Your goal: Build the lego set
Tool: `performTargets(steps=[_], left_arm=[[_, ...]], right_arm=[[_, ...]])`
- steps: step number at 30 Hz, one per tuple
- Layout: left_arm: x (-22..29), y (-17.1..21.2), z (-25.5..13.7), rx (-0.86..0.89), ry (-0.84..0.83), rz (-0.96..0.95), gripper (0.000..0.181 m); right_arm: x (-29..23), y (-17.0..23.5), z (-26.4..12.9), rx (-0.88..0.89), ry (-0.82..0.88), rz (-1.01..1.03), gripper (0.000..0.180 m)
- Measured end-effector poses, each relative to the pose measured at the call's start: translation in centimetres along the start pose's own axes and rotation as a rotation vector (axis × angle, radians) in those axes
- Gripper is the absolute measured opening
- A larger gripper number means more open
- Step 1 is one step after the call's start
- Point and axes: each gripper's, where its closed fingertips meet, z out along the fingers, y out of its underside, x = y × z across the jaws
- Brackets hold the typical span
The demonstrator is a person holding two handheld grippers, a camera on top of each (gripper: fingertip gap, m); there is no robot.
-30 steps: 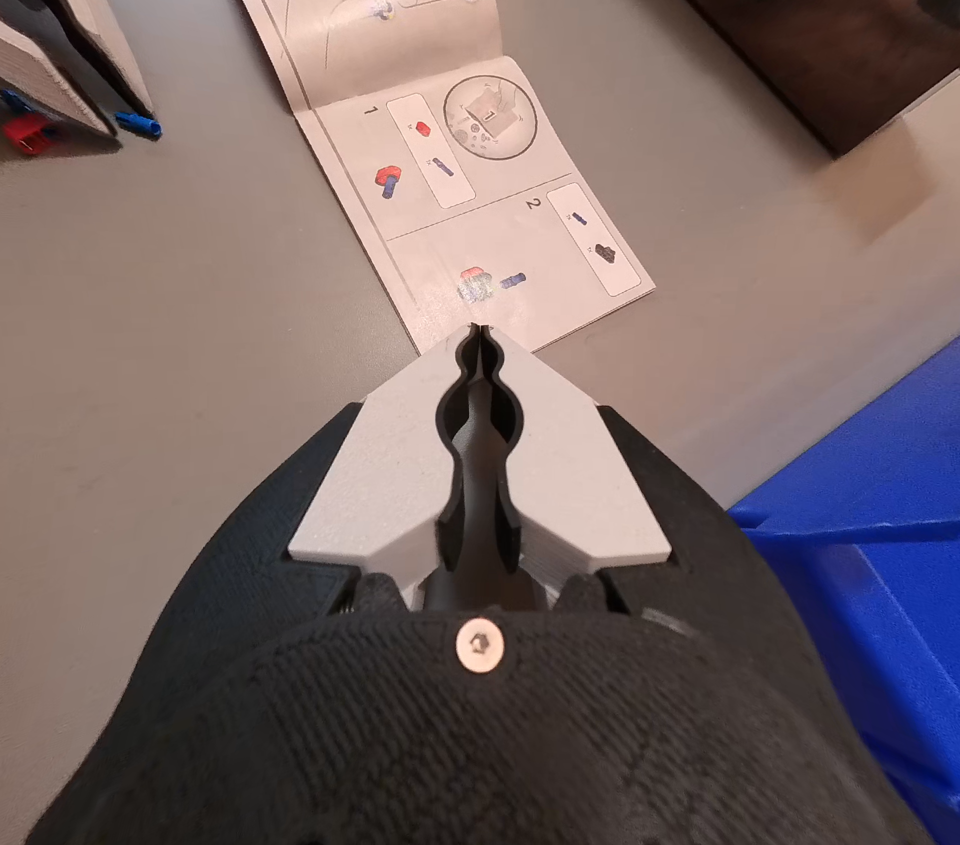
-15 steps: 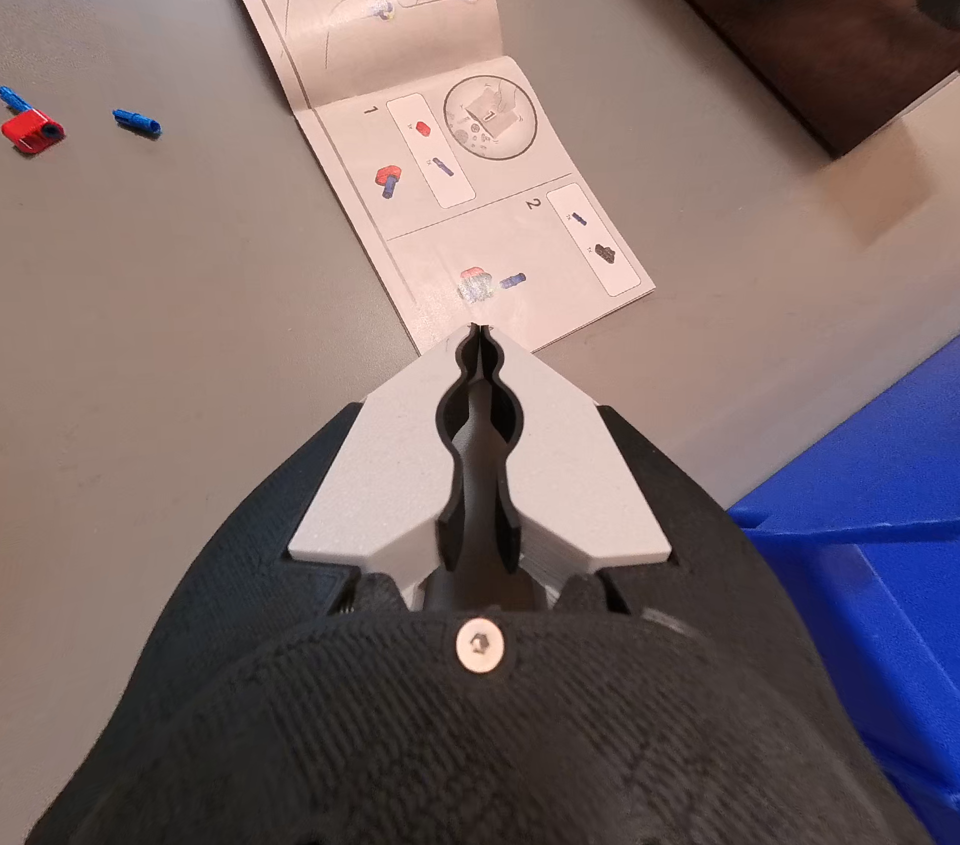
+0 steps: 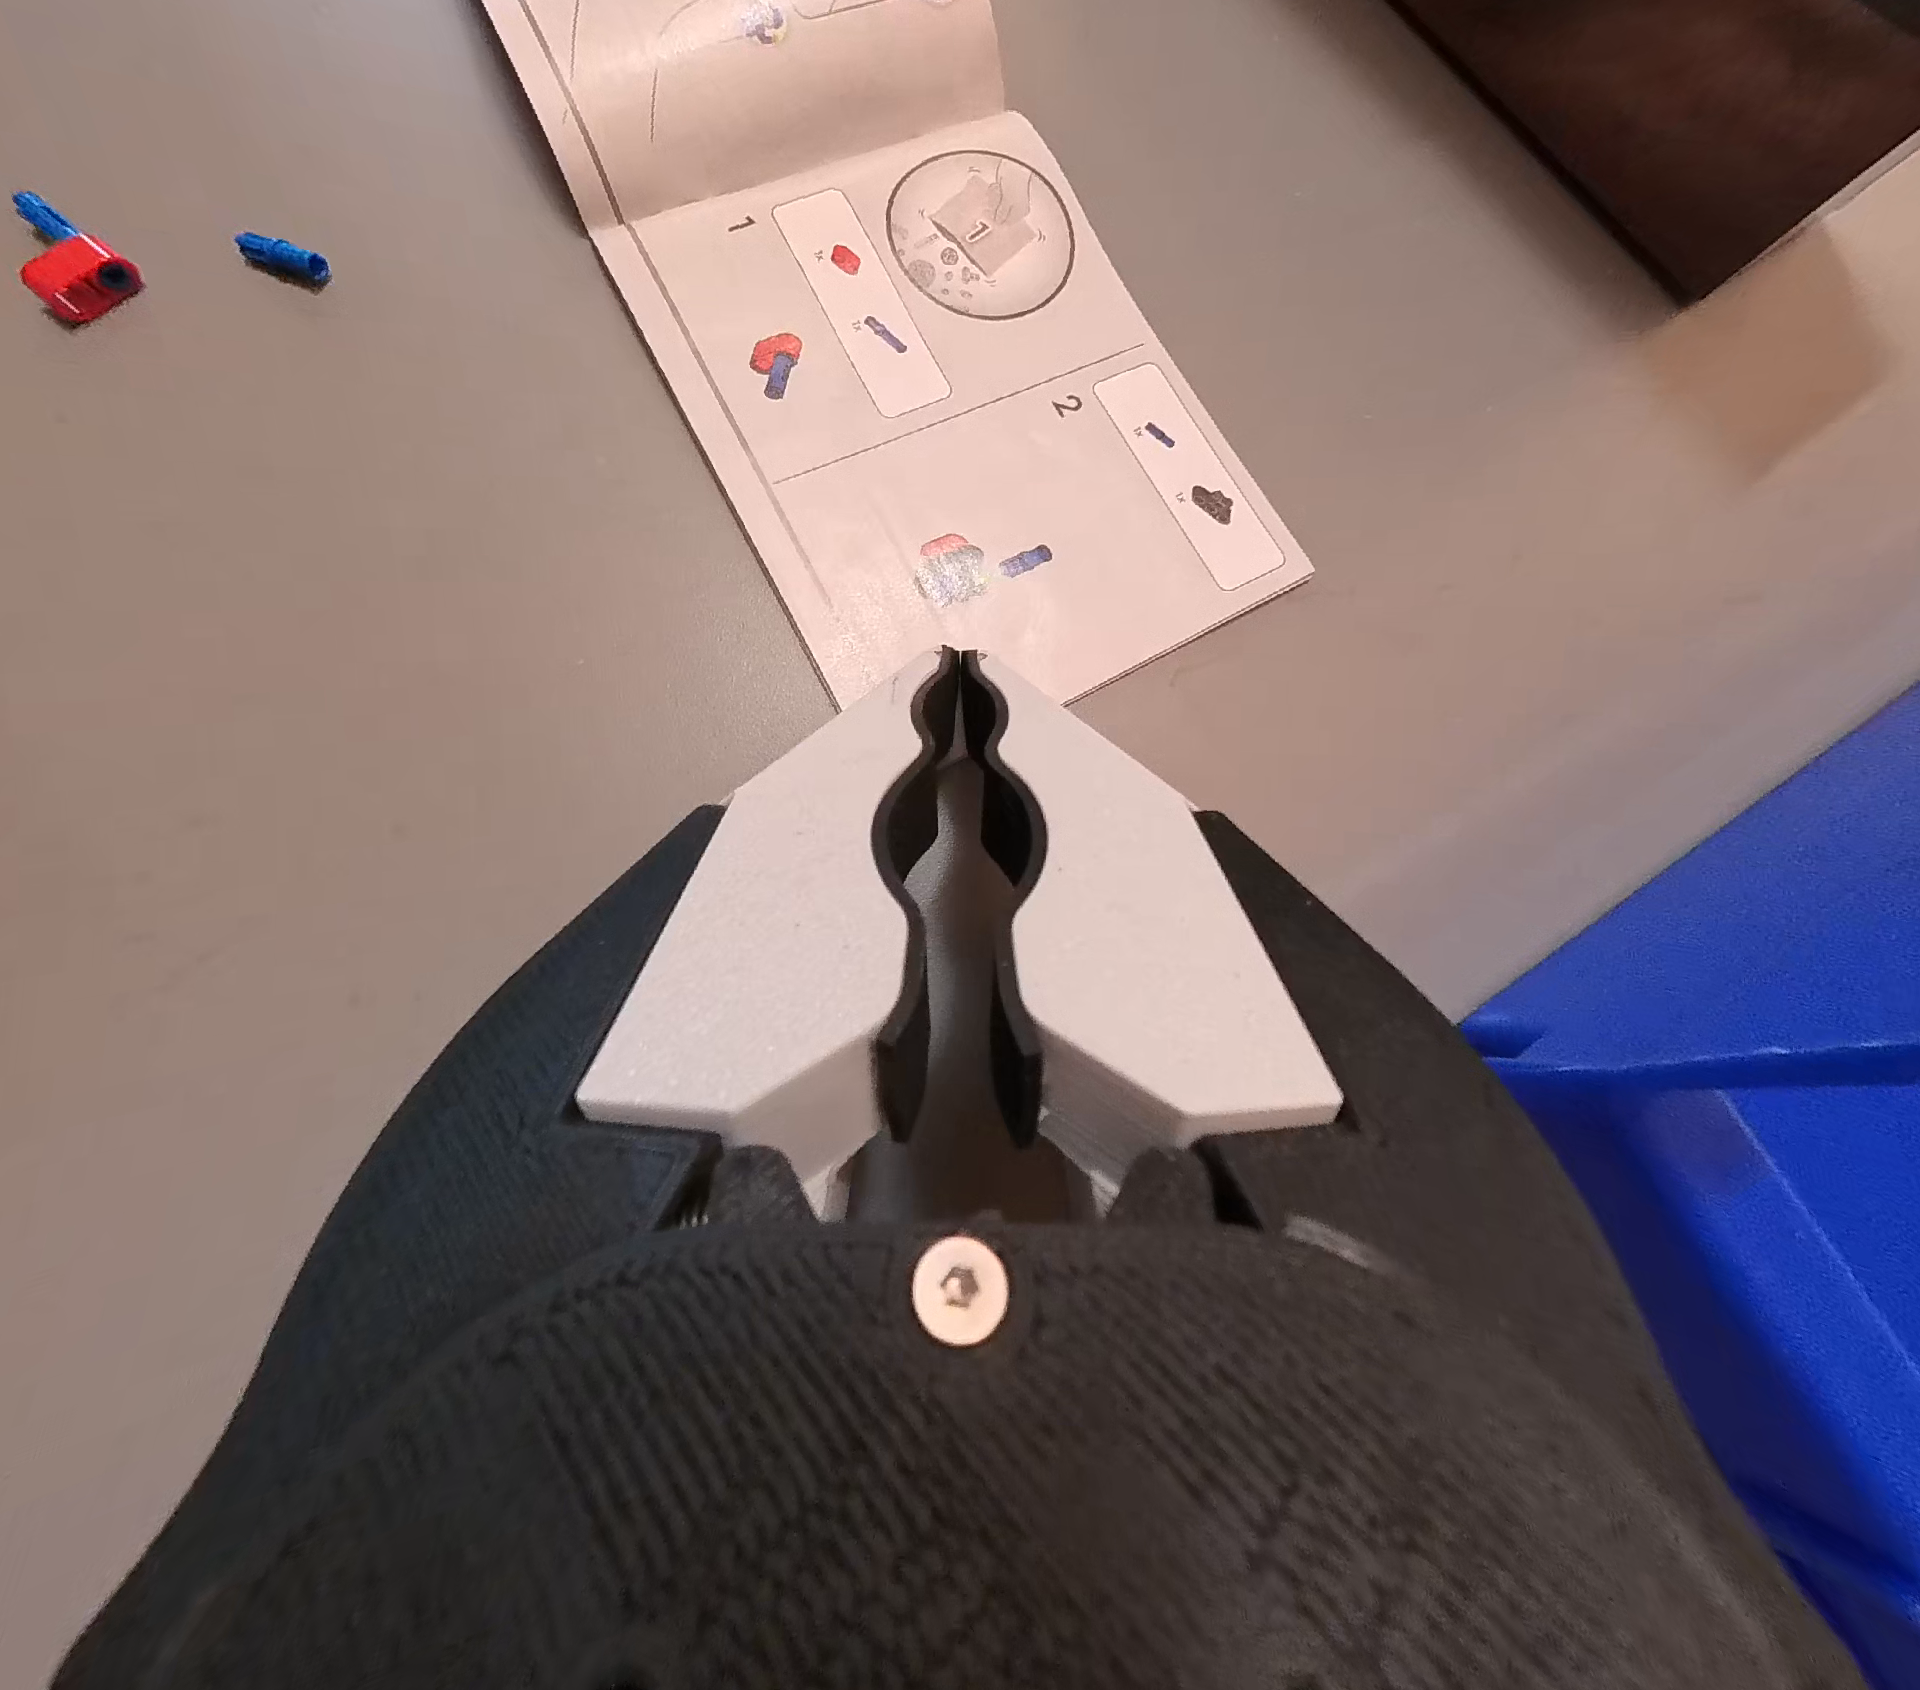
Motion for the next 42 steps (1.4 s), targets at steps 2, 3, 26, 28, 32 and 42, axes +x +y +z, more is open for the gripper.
performTargets(steps=[2, 3, 26, 28, 32, 42], left_arm=[[-1.4, 1.4, -0.2, -0.039, -0.01, -0.003, 0.015], [-1.7, 1.9, -0.2, -0.051, -0.003, -0.014, 0.015], [4.6, -0.1, -0.8, 0.107, 0.062, -0.032, 0.009], [4.2, -0.1, -1.1, 0.103, 0.046, -0.045, 0.009], [3.3, -0.1, -2.4, 0.096, 0.016, -0.044, 0.011], [4.9, 3.7, -2.0, -0.107, 0.141, 0.045, 0.012]], right_arm=[[0.0, 0.0, 0.0, 0.0, -0.002, 0.003, 0.0], [0.0, 0.0, 0.0, 0.0, -0.002, 0.003, 0.0], [0.0, 0.0, 0.0, 0.0, -0.027, 0.032, 0.0], [0.0, 0.0, 0.0, 0.0, -0.028, 0.032, 0.0], [0.0, 0.0, 0.0, 0.0, -0.023, 0.027, 0.0], [0.0, 0.0, 0.0, 0.0, -0.025, 0.03, 0.0]])
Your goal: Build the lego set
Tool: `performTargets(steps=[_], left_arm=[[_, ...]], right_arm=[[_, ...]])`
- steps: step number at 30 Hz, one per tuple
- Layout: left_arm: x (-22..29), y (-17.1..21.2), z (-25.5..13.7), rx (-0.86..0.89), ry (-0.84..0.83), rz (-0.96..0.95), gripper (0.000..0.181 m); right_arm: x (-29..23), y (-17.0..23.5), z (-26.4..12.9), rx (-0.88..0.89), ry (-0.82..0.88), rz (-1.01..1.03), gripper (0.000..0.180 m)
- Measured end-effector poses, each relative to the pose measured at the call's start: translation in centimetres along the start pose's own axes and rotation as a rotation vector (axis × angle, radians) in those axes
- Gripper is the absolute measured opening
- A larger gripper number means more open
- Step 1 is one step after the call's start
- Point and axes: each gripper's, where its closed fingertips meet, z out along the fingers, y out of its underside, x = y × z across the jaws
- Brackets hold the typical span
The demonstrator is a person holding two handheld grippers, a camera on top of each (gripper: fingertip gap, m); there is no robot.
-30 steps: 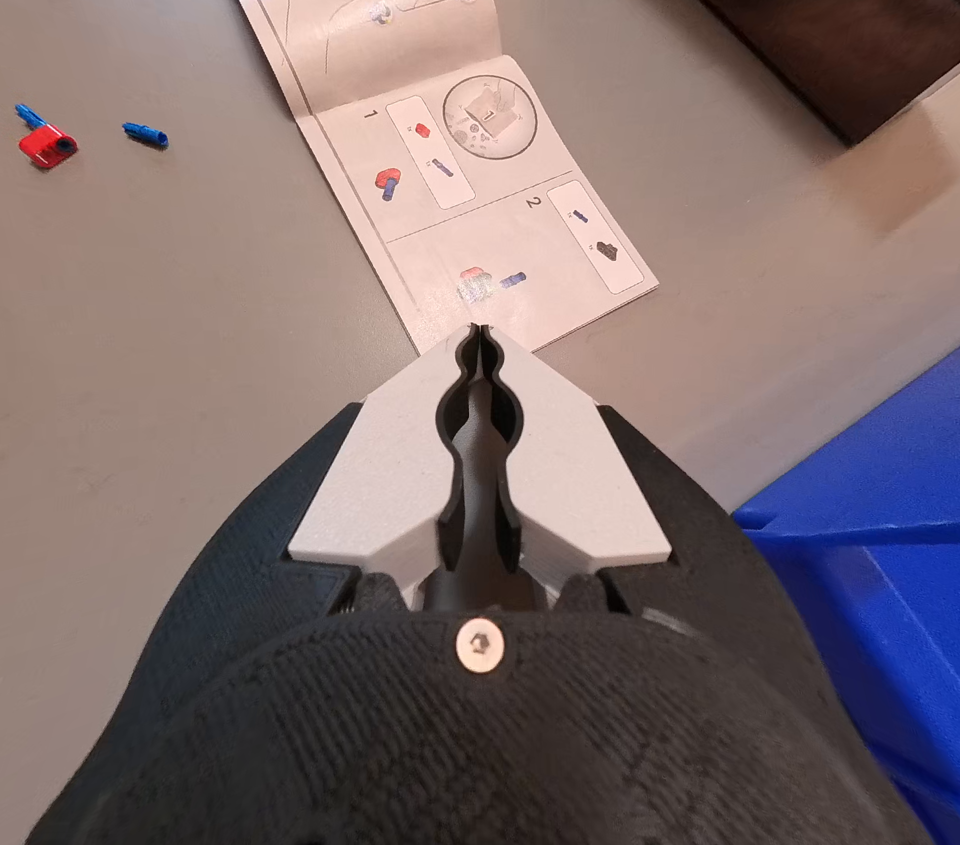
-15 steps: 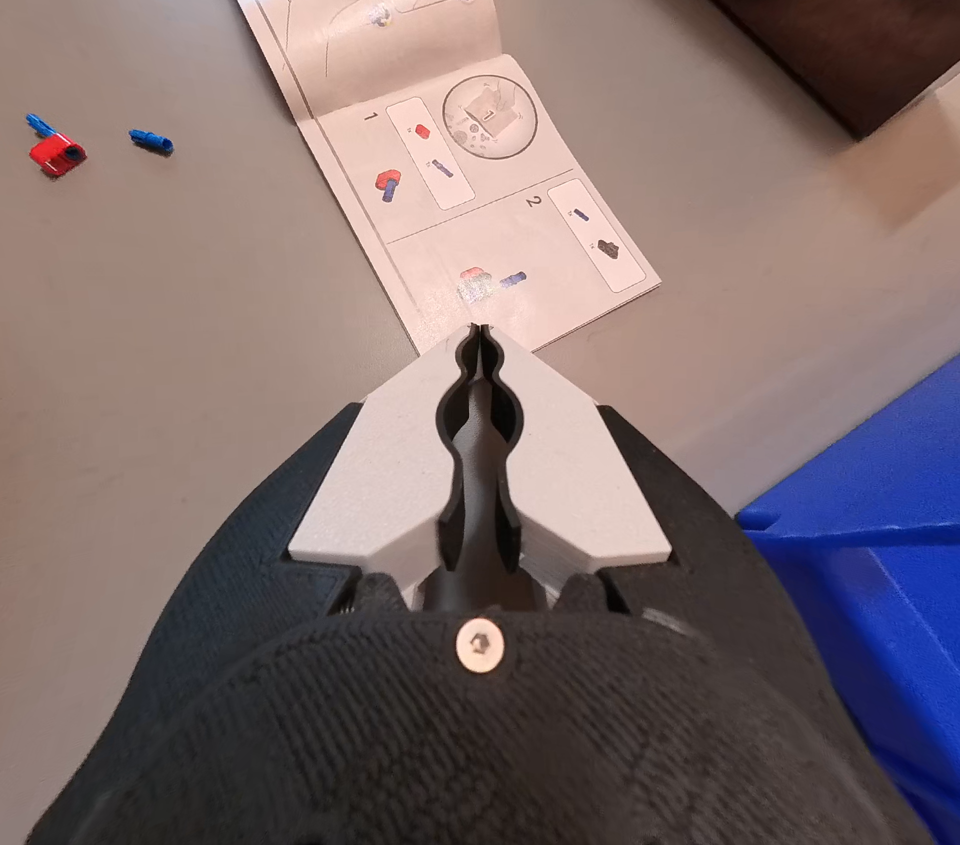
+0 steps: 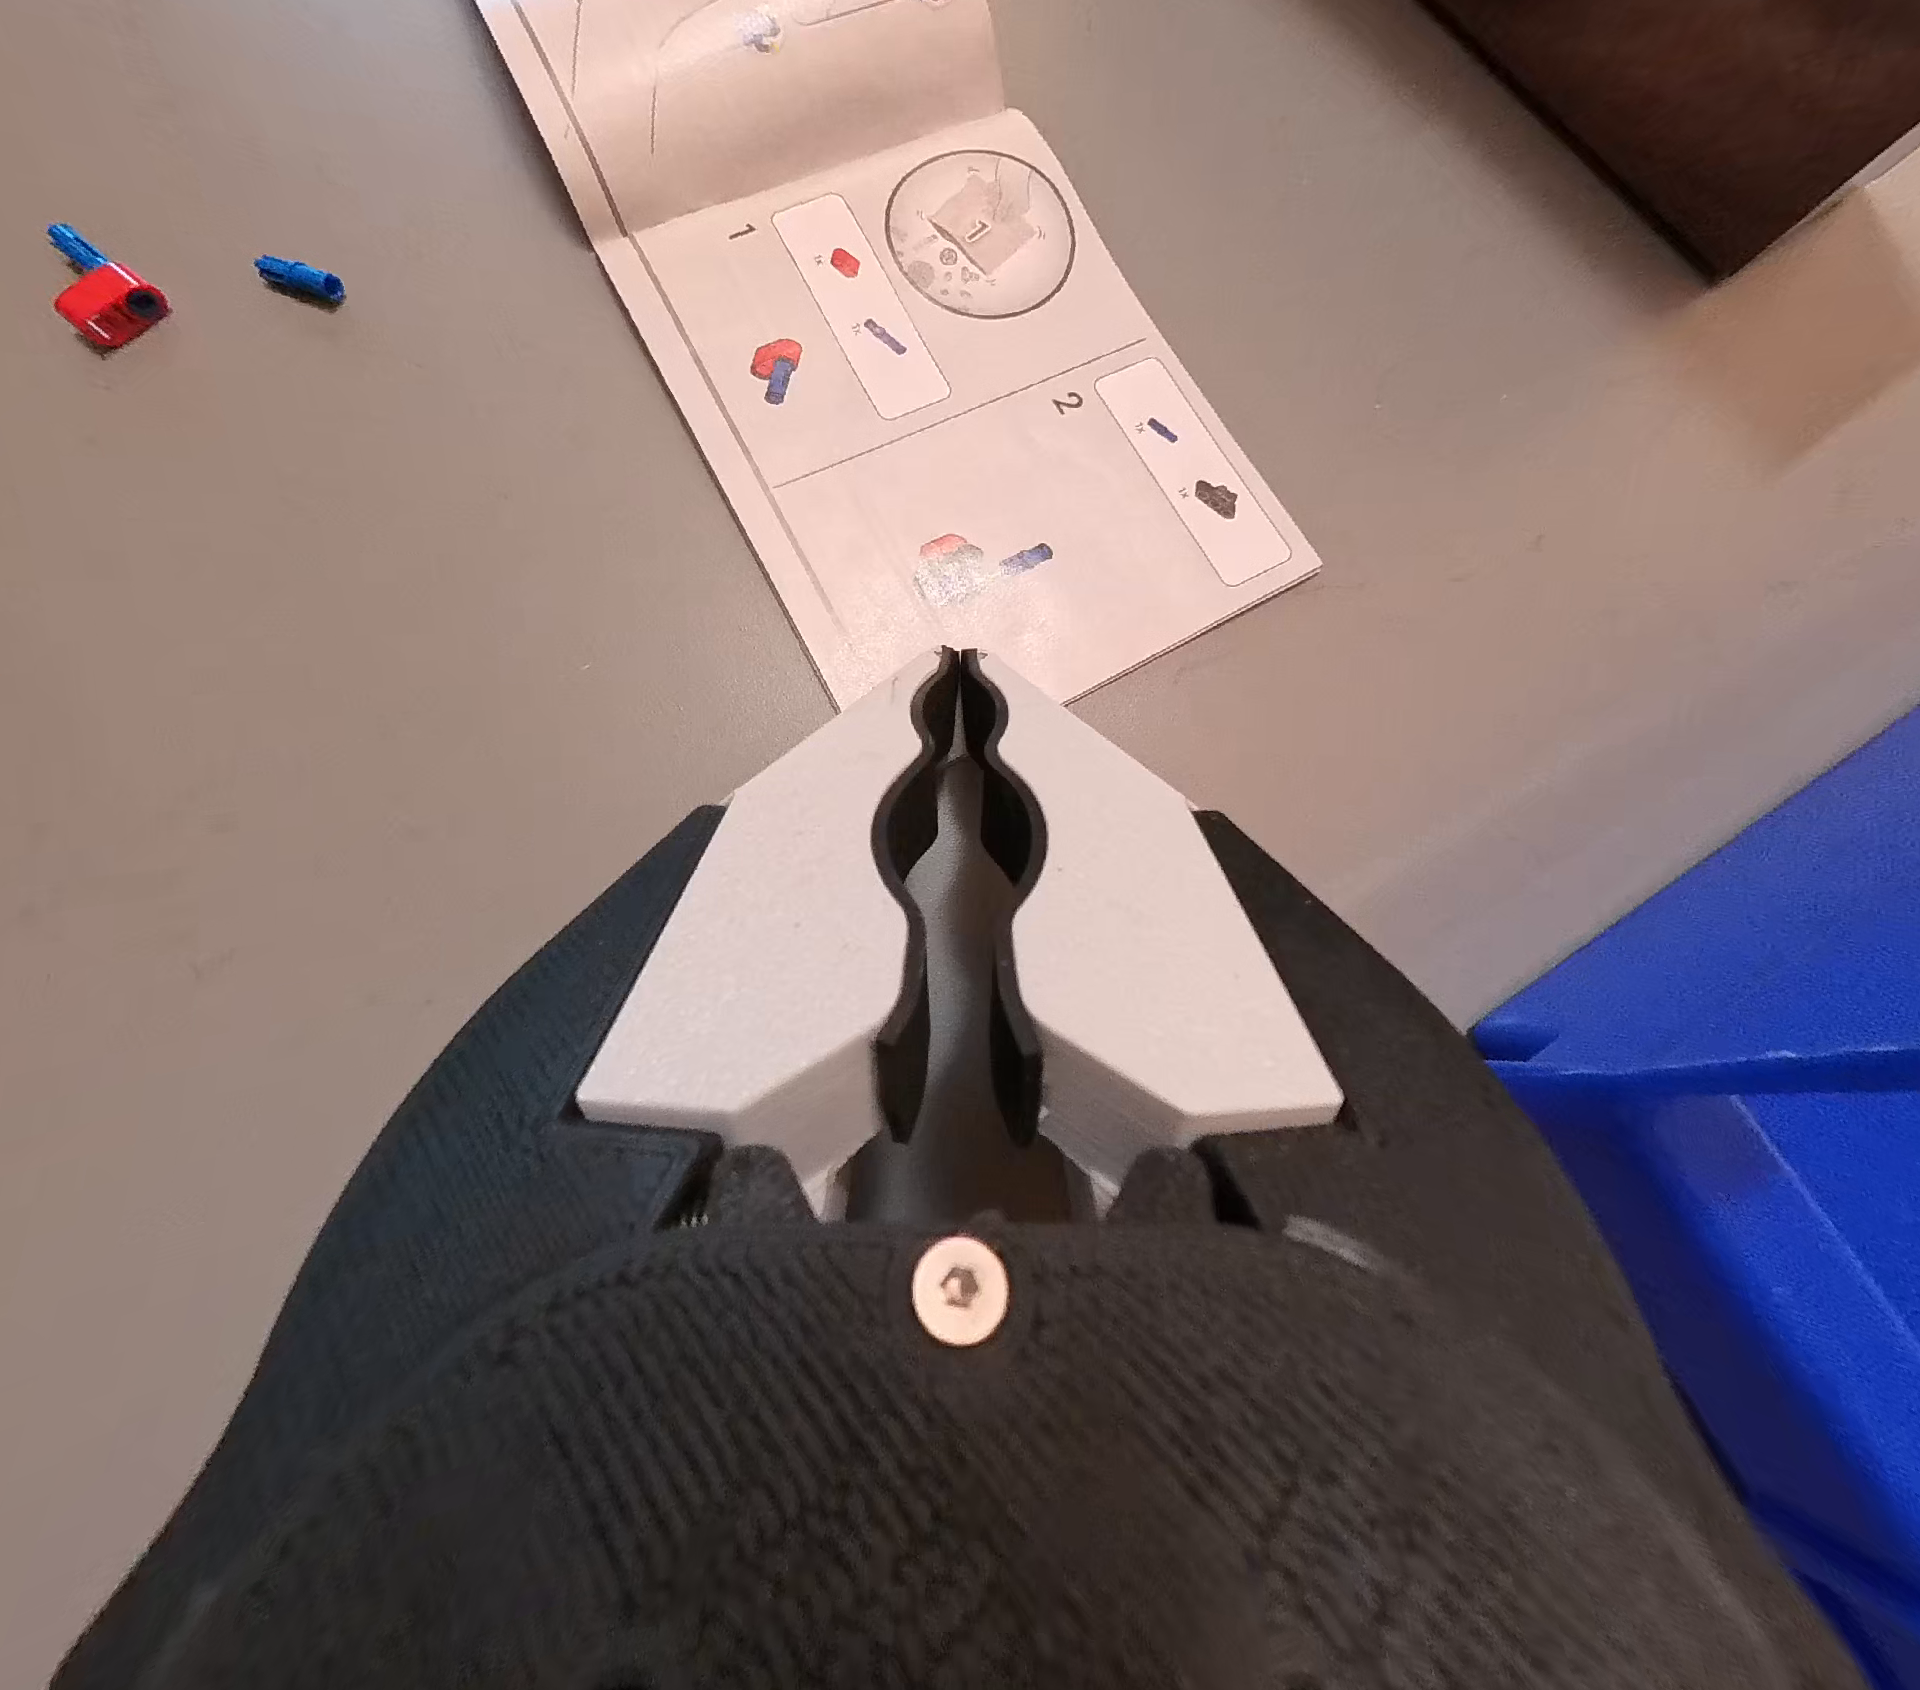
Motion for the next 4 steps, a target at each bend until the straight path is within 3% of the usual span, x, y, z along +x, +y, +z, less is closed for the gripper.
performTargets(steps=[4], left_arm=[[2.5, 1.5, 1.5, -0.08, 0.135, 0.032, 0.014]], right_arm=[[0.0, 0.0, 0.0, 0.0, 0.0, 0.001, 0.0]])
